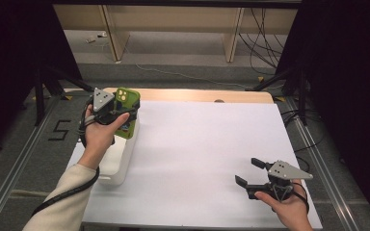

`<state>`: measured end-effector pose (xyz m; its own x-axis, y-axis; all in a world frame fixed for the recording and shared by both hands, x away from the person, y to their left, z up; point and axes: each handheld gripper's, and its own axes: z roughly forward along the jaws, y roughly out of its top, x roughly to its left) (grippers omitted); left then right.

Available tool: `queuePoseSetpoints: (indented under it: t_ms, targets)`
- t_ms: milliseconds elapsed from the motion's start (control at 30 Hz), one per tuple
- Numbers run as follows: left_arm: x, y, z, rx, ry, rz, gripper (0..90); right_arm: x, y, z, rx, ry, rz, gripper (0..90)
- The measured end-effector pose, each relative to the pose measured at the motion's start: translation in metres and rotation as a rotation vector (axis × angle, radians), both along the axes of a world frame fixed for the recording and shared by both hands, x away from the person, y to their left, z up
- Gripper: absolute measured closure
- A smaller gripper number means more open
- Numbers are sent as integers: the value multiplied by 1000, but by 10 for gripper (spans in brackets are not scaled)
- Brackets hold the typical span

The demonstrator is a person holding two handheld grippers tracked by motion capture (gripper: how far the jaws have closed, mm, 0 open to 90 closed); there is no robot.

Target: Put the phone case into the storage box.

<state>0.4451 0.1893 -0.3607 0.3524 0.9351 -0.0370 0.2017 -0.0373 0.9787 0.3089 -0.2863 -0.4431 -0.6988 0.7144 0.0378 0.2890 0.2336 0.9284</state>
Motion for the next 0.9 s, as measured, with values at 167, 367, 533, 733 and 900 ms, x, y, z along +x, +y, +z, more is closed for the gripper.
queuePoseSetpoints:
  t_ms: [167, 367, 533, 733, 900]
  targets:
    - [1, 3, 0, -3, -3, 6, 161, 0, 0, 0, 0, 0, -1, 148]
    - [1, 6, -2, -1, 0, 12, 161, 0, 0, 0, 0, -1, 0, 148]
    - [2, 7, -3, -3, 1, 15, 161, 0, 0, 0, 1, 0, 1, 148]
    - [4, 12, -2, -9, -5, 17, 161, 0, 0, 0, 1, 0, 1, 148]
    - [5, 16, -2, -15, -3, 23, 161, 0, 0, 0, 1, -2, 0, 148]
